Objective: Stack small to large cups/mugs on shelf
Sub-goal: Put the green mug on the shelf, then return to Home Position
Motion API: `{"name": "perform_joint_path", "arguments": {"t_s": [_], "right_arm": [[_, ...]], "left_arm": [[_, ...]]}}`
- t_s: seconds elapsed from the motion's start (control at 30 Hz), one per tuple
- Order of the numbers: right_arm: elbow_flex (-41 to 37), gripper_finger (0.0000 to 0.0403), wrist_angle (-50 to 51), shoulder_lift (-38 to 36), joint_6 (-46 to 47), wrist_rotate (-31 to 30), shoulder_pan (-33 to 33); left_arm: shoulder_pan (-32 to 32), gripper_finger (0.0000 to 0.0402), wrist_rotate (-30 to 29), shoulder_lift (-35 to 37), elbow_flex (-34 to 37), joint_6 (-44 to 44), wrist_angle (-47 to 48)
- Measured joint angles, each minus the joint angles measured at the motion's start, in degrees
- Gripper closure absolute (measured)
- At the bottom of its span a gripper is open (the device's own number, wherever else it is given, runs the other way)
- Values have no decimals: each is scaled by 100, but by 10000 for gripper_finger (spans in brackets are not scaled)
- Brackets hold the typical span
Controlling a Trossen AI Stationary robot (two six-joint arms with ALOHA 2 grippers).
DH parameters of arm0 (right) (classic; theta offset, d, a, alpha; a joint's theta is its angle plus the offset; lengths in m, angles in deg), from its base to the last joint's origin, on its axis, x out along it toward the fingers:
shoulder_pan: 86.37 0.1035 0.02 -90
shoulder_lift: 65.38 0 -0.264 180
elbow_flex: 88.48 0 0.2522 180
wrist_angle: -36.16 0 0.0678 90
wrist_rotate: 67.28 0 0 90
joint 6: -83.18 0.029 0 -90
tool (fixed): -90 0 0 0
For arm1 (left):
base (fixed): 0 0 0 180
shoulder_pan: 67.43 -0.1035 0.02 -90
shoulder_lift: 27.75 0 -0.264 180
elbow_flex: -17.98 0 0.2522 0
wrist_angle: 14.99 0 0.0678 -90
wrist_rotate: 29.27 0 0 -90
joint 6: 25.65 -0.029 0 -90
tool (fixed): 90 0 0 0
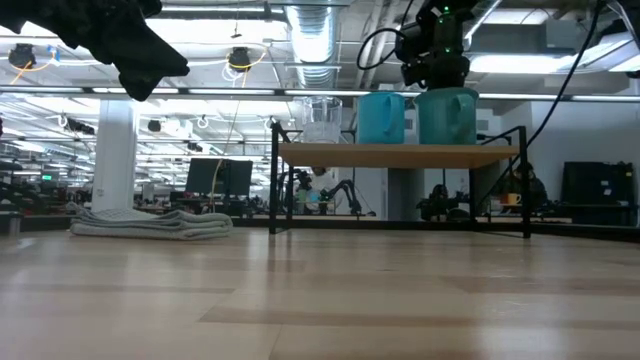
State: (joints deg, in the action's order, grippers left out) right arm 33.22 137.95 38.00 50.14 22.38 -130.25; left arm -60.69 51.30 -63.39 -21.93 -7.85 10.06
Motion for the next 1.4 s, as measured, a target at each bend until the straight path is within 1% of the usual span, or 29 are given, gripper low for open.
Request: {"name": "perform_joint_path", "arguments": {"t_s": [0.23, 0.37, 0.47, 0.57, 0.83, 0.93, 1.03, 1.1, 1.23, 1.37, 1.4], "right_arm": [[0, 184, -4, 0, -1, -2, 4], [4, 155, 5, 0, -1, -5, 4], [164, 149, 120, 0, 17, 2, 6], [499, 148, 155, 0, 100, 4, 49], [1834, 148, 197, -4, 329, 25, 220], [2278, 148, 195, -4, 599, 29, 317], [2693, 148, 190, -4, 1145, 33, 432], [2635, 148, 67, -158, 1500, 59, 554], [2590, 148, 57, -465, 1550, 243, 921], [2587, 148, -116, -605, 1573, 193, 1375], [2588, 148, -178, -614, 1696, 196, 1519]], "left_arm": [[-2, 358, -2, 0, 0, -2, 0], [-2, 358, -2, 2, 0, -4, 1], [-2, 358, -2, 1, 0, -14, 2], [0, 358, -4, 0, 0, -67, 0], [-1, 358, -2, 0, 0, -67, 2], [-1, 358, -2, 0, 0, -67, 2], [0, 358, -2, 0, 0, -65, 2], [0, 358, -2, 0, 0, -63, 0], [-2, 358, -3, 0, 0, -114, -41], [0, 358, -64, 0, 0, -280, -200], [0, 358, -115, 2, 0, -324, -243]]}}
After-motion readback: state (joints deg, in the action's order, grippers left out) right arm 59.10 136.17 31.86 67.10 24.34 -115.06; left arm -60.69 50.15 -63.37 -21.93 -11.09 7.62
